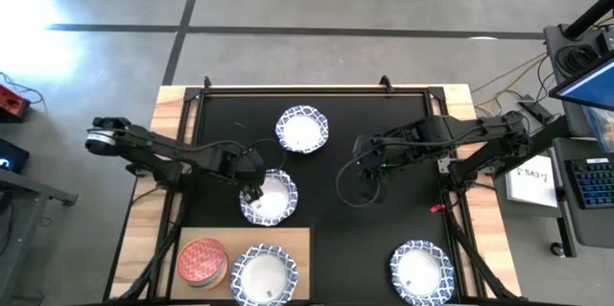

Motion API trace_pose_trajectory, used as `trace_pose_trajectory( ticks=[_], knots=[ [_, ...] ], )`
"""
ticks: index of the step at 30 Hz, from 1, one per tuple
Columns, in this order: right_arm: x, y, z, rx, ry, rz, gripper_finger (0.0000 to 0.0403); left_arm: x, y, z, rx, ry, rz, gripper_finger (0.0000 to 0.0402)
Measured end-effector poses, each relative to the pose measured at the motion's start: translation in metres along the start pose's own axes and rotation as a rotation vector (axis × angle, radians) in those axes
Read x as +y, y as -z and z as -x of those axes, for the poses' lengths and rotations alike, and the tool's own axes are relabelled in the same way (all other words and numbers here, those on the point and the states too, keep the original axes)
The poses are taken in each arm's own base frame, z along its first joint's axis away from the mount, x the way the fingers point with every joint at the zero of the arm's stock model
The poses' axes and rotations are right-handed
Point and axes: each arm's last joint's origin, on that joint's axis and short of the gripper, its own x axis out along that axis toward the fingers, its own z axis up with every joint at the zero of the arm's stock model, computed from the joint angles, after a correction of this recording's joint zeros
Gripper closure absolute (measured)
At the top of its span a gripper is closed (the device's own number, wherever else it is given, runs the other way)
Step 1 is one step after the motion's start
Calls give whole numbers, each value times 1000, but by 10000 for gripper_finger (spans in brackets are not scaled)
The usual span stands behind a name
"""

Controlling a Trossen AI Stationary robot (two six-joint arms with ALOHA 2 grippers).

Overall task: Place and stack bowls onto a shelf
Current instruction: Stack the white patterned bowl on top of the white patterned bowl on the shelf

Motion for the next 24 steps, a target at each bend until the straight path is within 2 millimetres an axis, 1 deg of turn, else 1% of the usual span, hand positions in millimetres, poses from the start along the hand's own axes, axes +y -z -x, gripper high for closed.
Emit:
trace_pose_trajectory(
  ticks=[6, 11, 17, 20, 24],
  knots=[
    [0, 0, 0, 0, 0, 0, 218, 6, -6, -12, 15, 38, 31, 212],
    [0, 0, 0, -1, 0, 0, 218, 7, -6, -17, 13, 59, 36, 234],
    [0, 0, 0, -2, -1, 0, 218, 8, -3, -22, 1, 72, 43, 281],
    [0, 0, 0, -2, -1, 0, 218, 8, -1, -26, -4, 100, 47, 310],
    [0, 0, 0, -2, -1, 0, 218, 7, -3, -26, -18, 115, 53, 353]
  ],
)
